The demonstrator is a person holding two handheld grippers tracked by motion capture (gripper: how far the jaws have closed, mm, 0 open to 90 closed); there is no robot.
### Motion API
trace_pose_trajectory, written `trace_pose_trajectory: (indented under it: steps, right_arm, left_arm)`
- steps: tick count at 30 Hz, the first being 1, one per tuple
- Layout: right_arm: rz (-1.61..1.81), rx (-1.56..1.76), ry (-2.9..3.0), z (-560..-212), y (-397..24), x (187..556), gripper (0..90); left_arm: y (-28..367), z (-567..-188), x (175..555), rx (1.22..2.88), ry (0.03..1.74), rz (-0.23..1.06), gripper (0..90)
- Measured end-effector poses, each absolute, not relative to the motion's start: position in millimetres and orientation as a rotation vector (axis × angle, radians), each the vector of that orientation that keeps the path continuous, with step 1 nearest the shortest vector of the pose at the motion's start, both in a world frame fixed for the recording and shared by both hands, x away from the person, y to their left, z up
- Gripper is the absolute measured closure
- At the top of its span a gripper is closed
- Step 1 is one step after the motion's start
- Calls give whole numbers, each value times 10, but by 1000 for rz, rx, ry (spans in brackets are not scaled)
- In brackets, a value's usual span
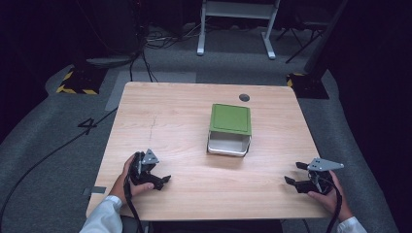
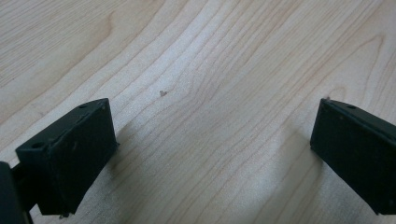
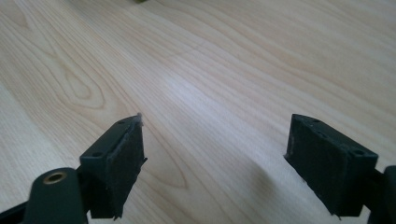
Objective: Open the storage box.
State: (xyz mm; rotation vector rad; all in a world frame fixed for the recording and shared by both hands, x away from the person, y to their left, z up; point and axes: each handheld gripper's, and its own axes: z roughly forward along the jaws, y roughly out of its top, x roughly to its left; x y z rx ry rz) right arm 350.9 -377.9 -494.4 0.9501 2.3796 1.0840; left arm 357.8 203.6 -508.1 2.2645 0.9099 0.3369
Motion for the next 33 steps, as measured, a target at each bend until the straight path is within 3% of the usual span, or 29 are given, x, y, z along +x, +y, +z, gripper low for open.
trace_pose_trajectory:
  steps: [19,33]
  right_arm:
    - [1214,708,2413,-4332,-3217,3796,245]
    - [1262,559,2483,-4224,-2625,3909,277]
  left_arm:
    - [2032,-5083,3563,2255,927,338,4]
    - [2037,-5080,3559,2260,925,346,4]
